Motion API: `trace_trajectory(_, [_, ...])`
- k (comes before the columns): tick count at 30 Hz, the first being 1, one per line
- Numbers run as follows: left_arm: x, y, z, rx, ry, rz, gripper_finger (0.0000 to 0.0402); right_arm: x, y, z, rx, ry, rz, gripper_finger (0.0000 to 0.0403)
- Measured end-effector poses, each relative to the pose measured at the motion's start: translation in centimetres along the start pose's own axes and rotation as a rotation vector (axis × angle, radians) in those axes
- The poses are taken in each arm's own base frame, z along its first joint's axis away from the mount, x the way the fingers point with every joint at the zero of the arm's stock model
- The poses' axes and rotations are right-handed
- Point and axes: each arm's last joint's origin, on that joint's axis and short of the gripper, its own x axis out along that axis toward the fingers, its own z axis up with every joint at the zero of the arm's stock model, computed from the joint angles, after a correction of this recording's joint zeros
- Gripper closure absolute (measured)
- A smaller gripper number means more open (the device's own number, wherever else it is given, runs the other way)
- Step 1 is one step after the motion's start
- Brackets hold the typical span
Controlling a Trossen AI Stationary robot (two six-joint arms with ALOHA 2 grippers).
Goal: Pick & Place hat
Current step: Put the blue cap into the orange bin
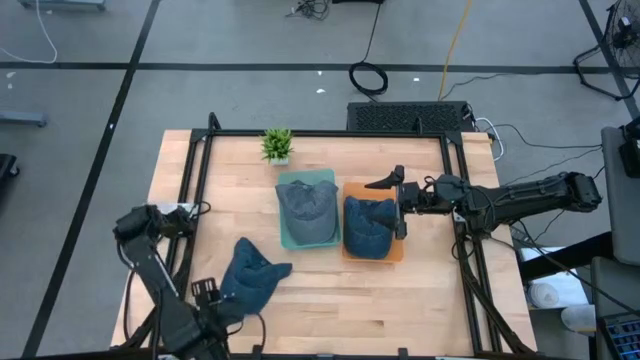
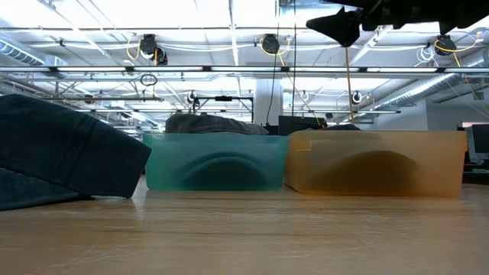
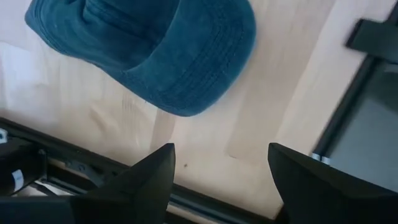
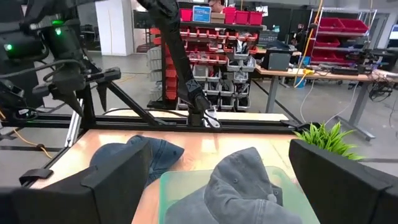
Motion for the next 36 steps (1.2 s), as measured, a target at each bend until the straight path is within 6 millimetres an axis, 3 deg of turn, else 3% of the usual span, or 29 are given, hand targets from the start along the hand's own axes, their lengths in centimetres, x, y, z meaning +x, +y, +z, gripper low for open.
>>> trace_trajectory(7, [3.0,-2.5,-1.3,0.039,-0.013,0.131,0.0135,0.0,0.0,0.1,-0.016,-0.007,-0.001,0.0037])
trace_trajectory(19, [8.9,-5.4,-0.9,0.093,0.022,0.313,0.0135,0.0,0.0,0.3,-0.037,-0.026,-0.002,0.0037])
trace_trajectory(26, [9.3,-5.5,-0.8,0.066,-0.063,0.348,0.0135,0.0,0.0,0.3,-0.034,-0.026,-0.006,0.0037])
trace_trajectory(36, [9.2,-6.1,-3.0,0.225,-0.261,0.396,0.0135,0.0,0.0,0.3,-0.034,-0.029,-0.007,0.0037])
